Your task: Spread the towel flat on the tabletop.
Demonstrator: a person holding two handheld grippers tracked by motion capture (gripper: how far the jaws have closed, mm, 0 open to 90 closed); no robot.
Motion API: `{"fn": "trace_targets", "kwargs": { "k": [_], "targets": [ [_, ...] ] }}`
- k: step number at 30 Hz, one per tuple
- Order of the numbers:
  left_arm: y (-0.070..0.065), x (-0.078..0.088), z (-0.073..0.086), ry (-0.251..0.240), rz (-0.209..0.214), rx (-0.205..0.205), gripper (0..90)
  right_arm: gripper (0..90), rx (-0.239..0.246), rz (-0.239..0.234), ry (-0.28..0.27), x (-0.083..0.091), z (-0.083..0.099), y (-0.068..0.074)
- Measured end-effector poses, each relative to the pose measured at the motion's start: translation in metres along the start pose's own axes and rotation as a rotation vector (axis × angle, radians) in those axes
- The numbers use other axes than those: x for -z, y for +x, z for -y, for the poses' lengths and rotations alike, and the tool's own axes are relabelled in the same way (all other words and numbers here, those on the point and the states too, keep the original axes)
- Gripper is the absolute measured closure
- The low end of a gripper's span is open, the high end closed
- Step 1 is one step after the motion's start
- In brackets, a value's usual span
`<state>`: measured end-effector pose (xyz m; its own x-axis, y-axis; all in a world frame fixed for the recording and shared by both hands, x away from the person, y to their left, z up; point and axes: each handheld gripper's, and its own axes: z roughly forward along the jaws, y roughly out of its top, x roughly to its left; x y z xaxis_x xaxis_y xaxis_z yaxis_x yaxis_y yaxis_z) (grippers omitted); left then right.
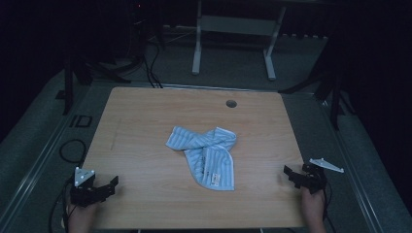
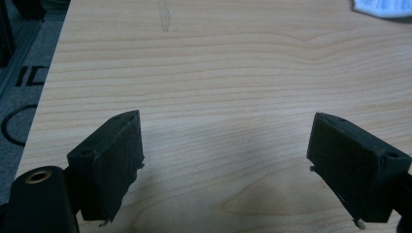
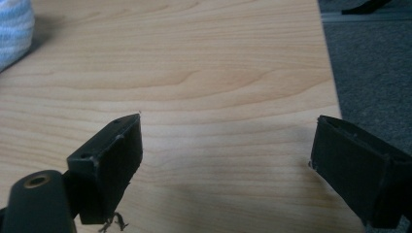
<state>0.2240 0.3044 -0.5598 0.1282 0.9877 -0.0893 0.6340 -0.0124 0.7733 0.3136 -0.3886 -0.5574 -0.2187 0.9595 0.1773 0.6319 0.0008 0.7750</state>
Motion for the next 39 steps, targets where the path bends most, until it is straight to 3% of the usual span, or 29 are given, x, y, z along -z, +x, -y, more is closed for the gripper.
{"fn": "trace_targets", "kwargs": {
  "k": [5,6,9,14,17,19,21,25,29,35,39],
  "targets": [
    [0.000,-0.001,-0.001,0.041,0.018,-0.018,13.0,11.2,0.017,-0.010,0.007,0.000,0.000,0.001],
    [0.001,-0.001,-0.003,0.097,0.026,-0.068,13.0,11.2,0.033,-0.027,0.012,0.000,0.000,0.002],
    [0.002,-0.004,-0.003,0.157,0.045,-0.115,11.5,11.2,0.119,-0.069,0.059,-0.003,-0.001,0.008],
    [-0.001,-0.005,-0.008,0.195,0.074,-0.187,10.6,13.1,0.251,-0.121,0.153,-0.005,-0.007,0.017],
    [-0.005,-0.006,-0.013,0.220,0.104,-0.217,10.7,13.1,0.352,-0.110,0.222,-0.003,-0.015,0.024],
    [-0.009,-0.007,-0.016,0.249,0.131,-0.238,10.7,13.1,0.390,-0.135,0.297,-0.003,-0.021,0.028],
    [-0.010,-0.008,-0.019,0.271,0.158,-0.226,10.8,13.4,0.422,-0.154,0.402,-0.007,-0.026,0.031],
    [-0.013,-0.009,-0.026,0.307,0.141,-0.225,11.8,13.4,0.495,-0.150,0.525,-0.011,-0.035,0.041],
    [-0.015,-0.009,-0.032,0.329,0.123,-0.241,11.9,13.5,0.525,-0.148,0.568,-0.013,-0.043,0.045],
    [-0.031,-0.012,-0.042,0.425,0.086,-0.346,11.8,14.3,0.556,-0.176,0.648,-0.021,-0.059,0.057],
    [-0.039,-0.012,-0.046,0.473,0.078,-0.397,11.8,14.7,0.618,-0.152,0.716,-0.026,-0.060,0.067]
  ]
}}
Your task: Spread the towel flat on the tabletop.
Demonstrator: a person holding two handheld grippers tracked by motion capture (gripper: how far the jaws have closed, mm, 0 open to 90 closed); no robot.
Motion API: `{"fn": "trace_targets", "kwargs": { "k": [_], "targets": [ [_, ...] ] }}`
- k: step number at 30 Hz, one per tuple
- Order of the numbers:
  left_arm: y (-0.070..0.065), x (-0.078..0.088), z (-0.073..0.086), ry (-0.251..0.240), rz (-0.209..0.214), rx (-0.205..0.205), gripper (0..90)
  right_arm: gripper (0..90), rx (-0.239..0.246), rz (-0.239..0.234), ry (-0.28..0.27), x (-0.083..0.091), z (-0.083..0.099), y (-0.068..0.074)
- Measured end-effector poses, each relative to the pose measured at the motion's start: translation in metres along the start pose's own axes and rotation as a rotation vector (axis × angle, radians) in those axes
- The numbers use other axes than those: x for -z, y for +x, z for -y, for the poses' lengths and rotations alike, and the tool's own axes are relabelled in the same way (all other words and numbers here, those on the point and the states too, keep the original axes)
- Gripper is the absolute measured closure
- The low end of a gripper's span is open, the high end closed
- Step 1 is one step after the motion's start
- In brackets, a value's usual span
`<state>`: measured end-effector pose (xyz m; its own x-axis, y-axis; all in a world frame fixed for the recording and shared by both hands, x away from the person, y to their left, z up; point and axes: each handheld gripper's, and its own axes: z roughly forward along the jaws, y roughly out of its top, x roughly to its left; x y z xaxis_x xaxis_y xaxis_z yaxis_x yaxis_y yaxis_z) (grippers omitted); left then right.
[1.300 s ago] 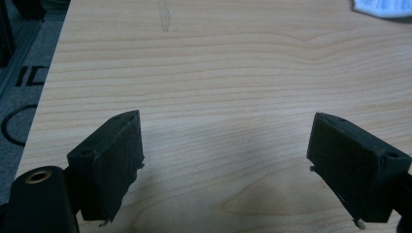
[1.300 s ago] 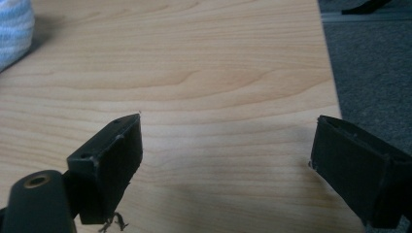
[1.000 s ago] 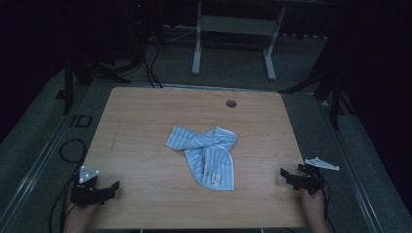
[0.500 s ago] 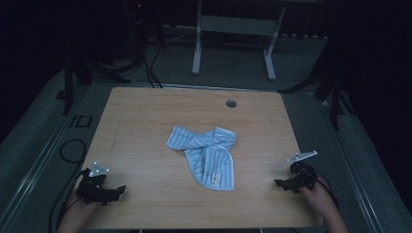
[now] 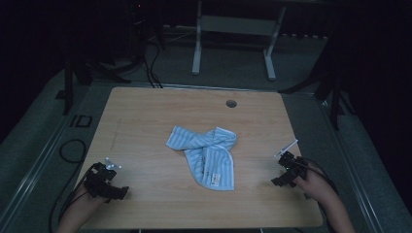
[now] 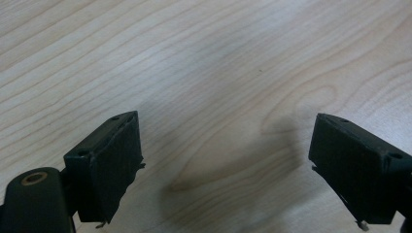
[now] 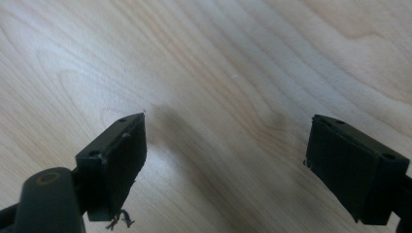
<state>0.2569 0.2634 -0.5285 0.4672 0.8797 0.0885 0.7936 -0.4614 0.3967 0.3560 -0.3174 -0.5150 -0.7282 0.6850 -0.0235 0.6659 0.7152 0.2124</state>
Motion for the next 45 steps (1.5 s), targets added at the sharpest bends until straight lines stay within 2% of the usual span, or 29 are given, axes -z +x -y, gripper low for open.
{"fn": "trace_targets", "kwargs": {
  "k": [5,7,8,9,11,14,17,19,21,23,24,26,28,31,33,34,35,38,40,42,45],
  "targets": [
    [-0.001,0.003,-0.006,0.037,0.004,-0.027,11.8,14.7,0.059,-0.006,0.101,-0.003,-0.008,0.010],
    [-0.001,0.006,-0.009,0.002,0.033,-0.028,11.8,14.8,0.079,-0.004,0.129,-0.004,-0.011,0.013],
    [0.000,0.007,-0.011,-0.009,0.060,-0.023,11.8,14.7,0.085,-0.007,0.138,-0.004,-0.013,0.014],
    [-0.001,0.008,-0.013,-0.008,0.068,-0.029,11.8,14.7,0.089,-0.012,0.141,-0.004,-0.015,0.015],
    [-0.002,0.008,-0.019,0.002,0.060,-0.052,11.8,14.7,0.093,-0.021,0.131,-0.002,-0.021,0.016],
    [-0.004,0.006,-0.025,0.007,0.076,-0.064,11.9,14.7,0.103,-0.023,0.100,0.001,-0.027,0.017],
    [-0.012,0.001,-0.038,0.015,0.108,-0.108,11.9,14.6,0.099,-0.048,0.072,0.004,-0.042,0.021],
    [-0.017,-0.003,-0.044,0.018,0.131,-0.131,11.9,12.1,0.120,-0.079,0.067,0.004,-0.049,0.025],
    [-0.022,-0.007,-0.050,0.026,0.127,-0.153,14.0,12.1,0.137,-0.078,0.064,0.003,-0.056,0.029],
    [-0.026,-0.013,-0.056,0.031,0.128,-0.159,14.1,13.2,0.156,-0.081,0.057,0.004,-0.063,0.035],
    [-0.028,-0.015,-0.058,0.036,0.127,-0.161,14.1,15.2,0.176,-0.071,0.053,0.004,-0.067,0.040],
    [-0.032,-0.019,-0.063,0.038,0.129,-0.168,14.6,27.1,0.217,-0.049,0.033,0.007,-0.076,0.049],
    [-0.036,-0.022,-0.068,0.040,0.135,-0.183,15.9,36.4,0.248,-0.045,-0.004,0.010,-0.086,0.057],
    [-0.042,-0.024,-0.074,0.032,0.148,-0.192,16.6,47.5,0.242,-0.071,-0.038,0.013,-0.104,0.069],
    [-0.045,-0.026,-0.080,0.024,0.151,-0.192,16.6,49.4,0.248,-0.084,-0.049,0.015,-0.110,0.074],
    [-0.047,-0.026,-0.082,0.023,0.159,-0.194,16.6,53.5,0.268,-0.103,-0.075,0.018,-0.125,0.087],
    [-0.049,-0.027,-0.084,0.020,0.160,-0.196,16.6,54.9,0.281,-0.102,-0.085,0.019,-0.133,0.094],
    [-0.054,-0.029,-0.089,0.021,0.169,-0.209,16.6,48.8,0.277,-0.133,-0.105,0.019,-0.155,0.112],
    [-0.057,-0.029,-0.091,0.021,0.173,-0.215,16.6,42.2,0.292,-0.115,-0.099,0.015,-0.170,0.123],
    [-0.059,-0.029,-0.092,0.020,0.178,-0.221,16.6,39.2,0.282,-0.129,-0.106,0.011,-0.184,0.130],
    [-0.060,-0.029,-0.091,0.027,0.185,-0.223,16.6,38.9,0.254,-0.087,-0.087,-0.001,-0.202,0.136]
  ]
}}
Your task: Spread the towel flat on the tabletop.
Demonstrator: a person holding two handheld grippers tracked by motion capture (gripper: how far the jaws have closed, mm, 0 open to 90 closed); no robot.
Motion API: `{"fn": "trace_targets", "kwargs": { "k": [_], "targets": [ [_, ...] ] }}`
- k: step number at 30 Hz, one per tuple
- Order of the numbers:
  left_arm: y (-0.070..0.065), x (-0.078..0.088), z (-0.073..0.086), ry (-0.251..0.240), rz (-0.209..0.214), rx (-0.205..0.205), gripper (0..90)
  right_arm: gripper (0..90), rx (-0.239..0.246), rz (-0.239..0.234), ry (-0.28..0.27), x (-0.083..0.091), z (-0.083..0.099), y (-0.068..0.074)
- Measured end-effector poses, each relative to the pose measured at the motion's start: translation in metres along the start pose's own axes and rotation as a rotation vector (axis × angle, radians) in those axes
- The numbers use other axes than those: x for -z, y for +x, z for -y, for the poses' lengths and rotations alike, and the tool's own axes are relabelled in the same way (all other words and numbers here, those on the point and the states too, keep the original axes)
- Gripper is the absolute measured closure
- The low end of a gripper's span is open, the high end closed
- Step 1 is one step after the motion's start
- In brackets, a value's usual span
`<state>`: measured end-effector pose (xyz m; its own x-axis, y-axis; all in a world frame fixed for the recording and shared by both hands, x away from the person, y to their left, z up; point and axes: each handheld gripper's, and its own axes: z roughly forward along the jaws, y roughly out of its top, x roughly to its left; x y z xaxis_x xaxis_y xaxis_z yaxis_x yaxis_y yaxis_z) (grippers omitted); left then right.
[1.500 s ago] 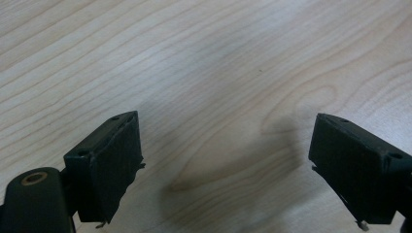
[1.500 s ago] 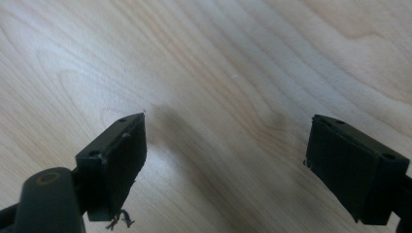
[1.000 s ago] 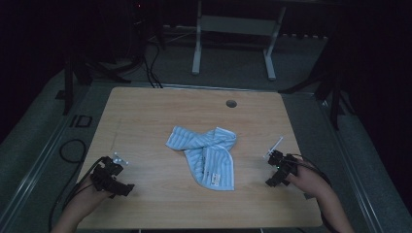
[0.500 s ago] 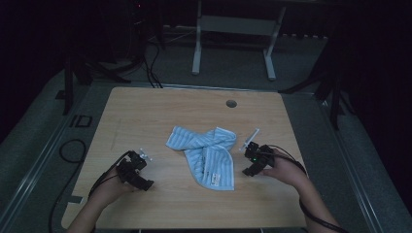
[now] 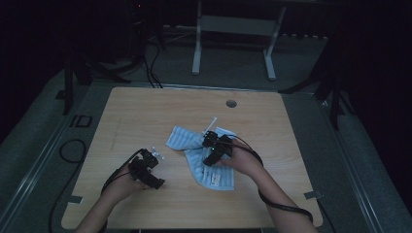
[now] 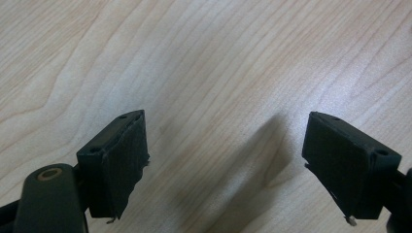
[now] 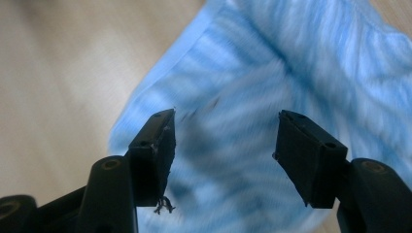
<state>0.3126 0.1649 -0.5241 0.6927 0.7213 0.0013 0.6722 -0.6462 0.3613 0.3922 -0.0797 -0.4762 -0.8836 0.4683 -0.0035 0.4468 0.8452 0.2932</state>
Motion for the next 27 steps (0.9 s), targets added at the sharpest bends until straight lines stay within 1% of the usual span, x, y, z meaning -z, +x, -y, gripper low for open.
{"fn": "trace_targets", "kwargs": {
  "k": [3,5,6,7,9,11,12,13,15,16,22,25,27],
  "targets": [
    [0.000,0.000,0.001,0.006,-0.001,0.000,16.6,37.3,-0.043,-0.006,0.027,-0.016,-0.011,-0.006],
    [0.001,0.000,0.003,0.005,0.000,0.005,16.6,39.0,-0.032,0.012,0.052,-0.027,-0.013,-0.006],
    [0.002,0.000,0.004,0.005,-0.002,0.005,16.6,43.2,-0.024,0.028,0.059,-0.032,-0.012,-0.004],
    [0.002,0.000,0.004,0.004,-0.004,0.009,16.6,46.6,-0.005,0.057,0.057,-0.034,-0.011,-0.001],
    [0.003,0.000,0.006,0.005,0.000,0.013,16.6,50.0,-0.001,0.093,0.045,-0.035,-0.007,0.003],
    [0.003,0.001,0.006,0.005,0.001,0.015,16.6,50.4,0.015,0.124,0.042,-0.036,-0.003,0.010],
    [0.003,0.001,0.006,0.005,0.001,0.015,16.6,50.4,0.015,0.124,0.042,-0.036,-0.003,0.010],
    [0.002,0.001,0.006,0.001,0.001,0.014,16.6,50.3,0.027,0.138,0.040,-0.036,0.000,0.013],
    [0.001,0.002,0.005,0.004,0.002,0.000,16.6,50.2,0.043,0.141,0.031,-0.034,0.010,0.021],
    [0.000,0.002,0.005,0.003,0.004,0.001,16.6,50.2,0.047,0.135,0.025,-0.033,0.014,0.023],
    [-0.006,0.001,0.001,0.009,0.011,-0.023,16.6,49.7,0.066,0.102,0.006,-0.025,0.036,0.037],
    [-0.009,0.001,0.000,0.002,0.014,-0.023,16.7,49.3,0.072,0.088,-0.018,-0.021,0.051,0.045],
    [-0.010,0.000,0.000,0.002,0.021,-0.025,16.7,49.3,0.077,0.088,-0.021,-0.019,0.059,0.050]
  ]
}}
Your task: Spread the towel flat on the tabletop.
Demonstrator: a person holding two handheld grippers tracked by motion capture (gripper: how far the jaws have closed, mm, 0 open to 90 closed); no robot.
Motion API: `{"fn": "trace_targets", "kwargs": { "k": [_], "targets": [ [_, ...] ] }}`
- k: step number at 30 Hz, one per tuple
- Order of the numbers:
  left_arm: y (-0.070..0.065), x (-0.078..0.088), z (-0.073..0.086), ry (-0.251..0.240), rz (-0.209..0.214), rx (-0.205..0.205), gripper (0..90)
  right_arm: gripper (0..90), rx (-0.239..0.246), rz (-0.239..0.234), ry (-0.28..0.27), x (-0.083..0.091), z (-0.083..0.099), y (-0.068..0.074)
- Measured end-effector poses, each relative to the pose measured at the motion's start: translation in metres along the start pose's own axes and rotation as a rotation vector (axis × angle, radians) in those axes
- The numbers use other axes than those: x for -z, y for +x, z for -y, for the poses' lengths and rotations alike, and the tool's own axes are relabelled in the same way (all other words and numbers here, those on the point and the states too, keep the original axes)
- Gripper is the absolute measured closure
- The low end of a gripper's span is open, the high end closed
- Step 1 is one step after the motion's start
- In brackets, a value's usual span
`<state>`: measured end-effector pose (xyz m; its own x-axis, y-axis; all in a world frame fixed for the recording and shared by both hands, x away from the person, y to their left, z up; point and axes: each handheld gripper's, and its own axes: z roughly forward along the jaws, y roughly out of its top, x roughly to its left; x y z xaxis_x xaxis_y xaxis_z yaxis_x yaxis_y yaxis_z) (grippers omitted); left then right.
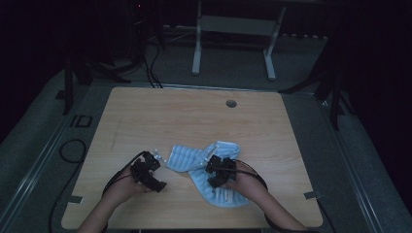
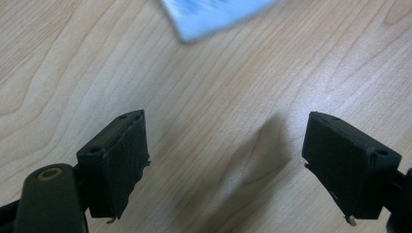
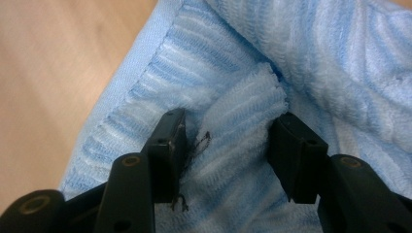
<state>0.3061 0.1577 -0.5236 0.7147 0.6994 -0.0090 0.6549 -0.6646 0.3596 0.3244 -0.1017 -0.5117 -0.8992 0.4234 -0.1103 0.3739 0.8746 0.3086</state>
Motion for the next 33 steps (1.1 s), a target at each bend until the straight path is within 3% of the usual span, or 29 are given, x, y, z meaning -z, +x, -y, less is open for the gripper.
{"fn": "trace_targets", "kwargs": {
  "k": [12,17,21,27,30,33],
  "targets": [
    [-0.004,-0.001,0.001,0.013,-0.001,-0.012,16.7,42.6,0.013,0.013,0.009,0.017,0.042,0.040],
    [-0.007,-0.001,0.003,0.012,0.005,-0.015,16.6,39.6,0.007,-0.043,0.001,0.026,0.049,0.042],
    [-0.016,0.008,0.003,-0.001,0.007,-0.048,16.6,42.4,-0.013,-0.098,-0.057,0.047,0.050,0.027],
    [-0.040,0.016,-0.006,-0.025,0.058,-0.134,20.1,49.3,-0.041,-0.057,-0.160,0.088,0.042,-0.012],
    [-0.048,0.012,-0.012,-0.022,0.065,-0.166,20.9,56.4,-0.096,-0.076,-0.151,0.084,0.036,-0.046],
    [-0.055,0.008,-0.020,-0.019,0.074,-0.214,28.2,56.5,-0.144,-0.082,-0.089,0.066,0.031,-0.071]
  ]
}}
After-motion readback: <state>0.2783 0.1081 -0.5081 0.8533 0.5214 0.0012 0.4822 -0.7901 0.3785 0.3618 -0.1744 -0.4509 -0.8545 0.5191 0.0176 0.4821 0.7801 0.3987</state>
